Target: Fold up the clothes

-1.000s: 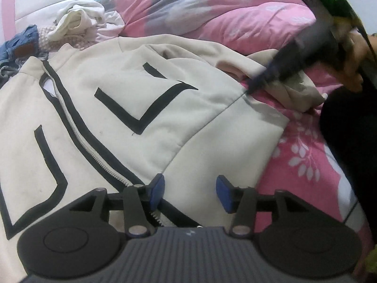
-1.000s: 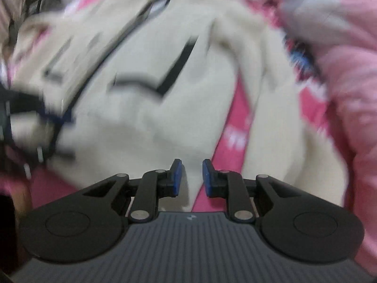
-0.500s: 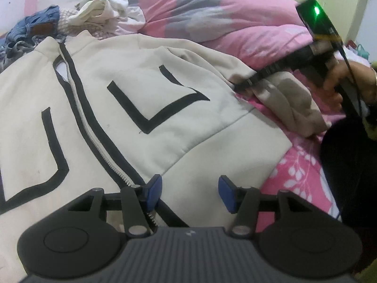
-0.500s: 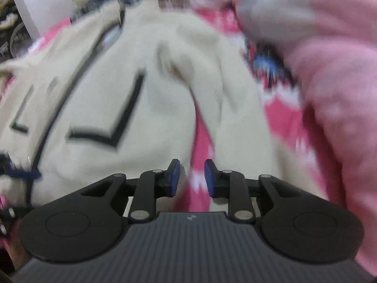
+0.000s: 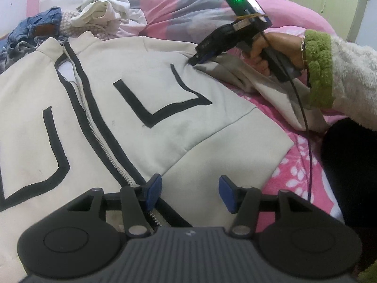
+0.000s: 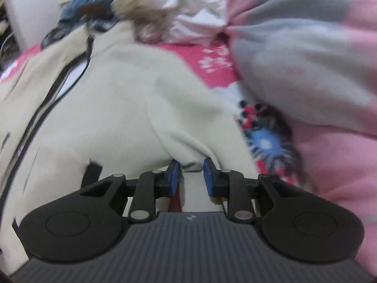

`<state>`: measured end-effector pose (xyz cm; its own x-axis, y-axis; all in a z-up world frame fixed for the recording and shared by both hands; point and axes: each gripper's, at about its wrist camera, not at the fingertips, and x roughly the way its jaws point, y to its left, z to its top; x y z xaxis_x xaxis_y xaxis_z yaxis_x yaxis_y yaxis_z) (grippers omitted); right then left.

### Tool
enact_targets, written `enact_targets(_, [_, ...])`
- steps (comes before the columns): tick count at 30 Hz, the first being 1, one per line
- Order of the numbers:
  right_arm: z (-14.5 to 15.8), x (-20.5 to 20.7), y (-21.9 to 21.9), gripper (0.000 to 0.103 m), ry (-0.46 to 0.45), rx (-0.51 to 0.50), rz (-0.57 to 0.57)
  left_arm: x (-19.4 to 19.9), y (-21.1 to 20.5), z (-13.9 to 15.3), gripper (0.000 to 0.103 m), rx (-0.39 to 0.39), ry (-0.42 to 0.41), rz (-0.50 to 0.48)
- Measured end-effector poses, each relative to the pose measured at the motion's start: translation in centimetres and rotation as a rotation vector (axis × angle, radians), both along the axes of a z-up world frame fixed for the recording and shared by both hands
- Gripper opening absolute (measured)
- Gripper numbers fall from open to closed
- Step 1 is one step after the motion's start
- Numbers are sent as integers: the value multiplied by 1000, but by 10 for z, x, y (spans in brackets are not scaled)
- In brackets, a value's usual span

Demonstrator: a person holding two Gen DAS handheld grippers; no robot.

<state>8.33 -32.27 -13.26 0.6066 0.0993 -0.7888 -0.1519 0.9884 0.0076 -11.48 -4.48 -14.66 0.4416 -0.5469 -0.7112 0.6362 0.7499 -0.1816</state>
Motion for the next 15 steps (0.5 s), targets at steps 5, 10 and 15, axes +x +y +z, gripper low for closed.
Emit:
enact_targets(5, [14,-6,-3,20,3,23,-24,1,1,-2,57,-14,1,-3])
enact_targets(10, [37,-30,1,24,-50,27,-49,0,1,-2,57,-15,-3,-1])
enact_targets(15, [57,-82,-16,26,-77,220,-114,2,1,-1,57,-26,14,24])
